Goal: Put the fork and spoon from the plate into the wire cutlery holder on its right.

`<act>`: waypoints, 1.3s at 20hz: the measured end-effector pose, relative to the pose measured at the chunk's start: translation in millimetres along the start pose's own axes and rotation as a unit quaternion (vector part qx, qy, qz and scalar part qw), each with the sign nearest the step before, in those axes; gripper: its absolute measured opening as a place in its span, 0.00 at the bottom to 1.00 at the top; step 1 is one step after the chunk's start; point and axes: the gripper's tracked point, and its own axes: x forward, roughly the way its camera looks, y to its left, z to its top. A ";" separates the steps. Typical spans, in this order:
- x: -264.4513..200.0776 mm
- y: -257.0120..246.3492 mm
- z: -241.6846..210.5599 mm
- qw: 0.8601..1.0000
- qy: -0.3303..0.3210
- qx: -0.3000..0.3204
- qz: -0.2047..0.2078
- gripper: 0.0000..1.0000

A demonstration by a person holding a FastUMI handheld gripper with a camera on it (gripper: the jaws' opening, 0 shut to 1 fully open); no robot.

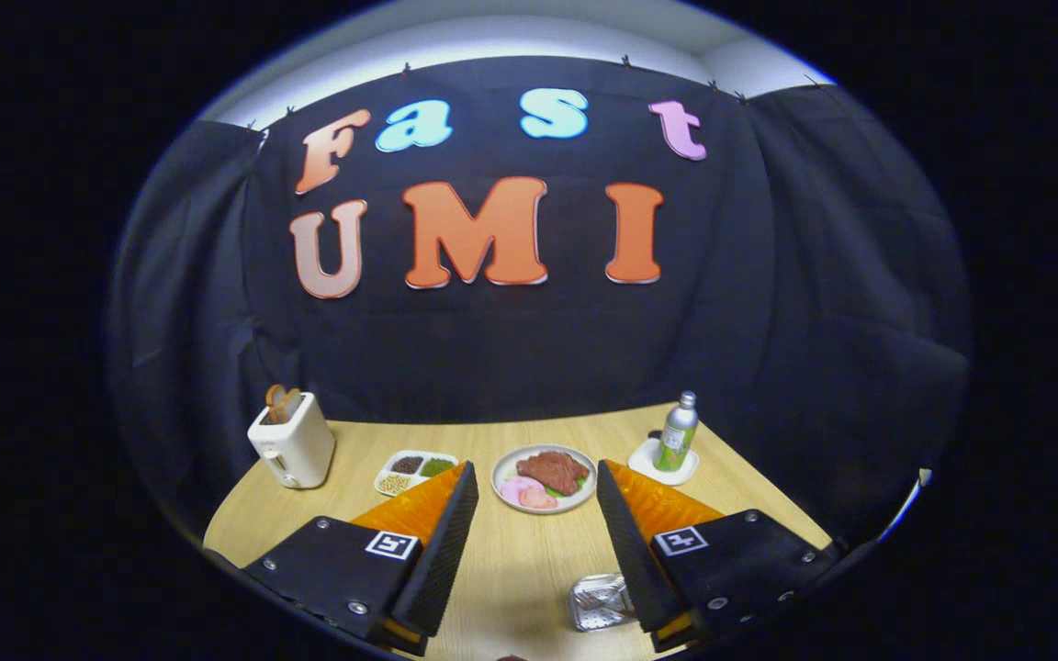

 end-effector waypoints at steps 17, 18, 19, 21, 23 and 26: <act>22.0 220.0 -152.0 0.954 0.248 -0.057 0.159 0.83; 21.9 227.0 -164.5 0.947 0.270 -0.055 0.166 0.83; 20.8 232.7 -174.6 0.940 0.290 -0.055 0.171 0.83; 18.0 237.1 -195.1 0.925 0.333 -0.060 0.174 0.83; 17.1 240.1 -216.4 0.907 0.377 -0.065 0.173 0.83; 12.5 246.9 -247.1 0.876 0.445 -0.067 0.171 0.83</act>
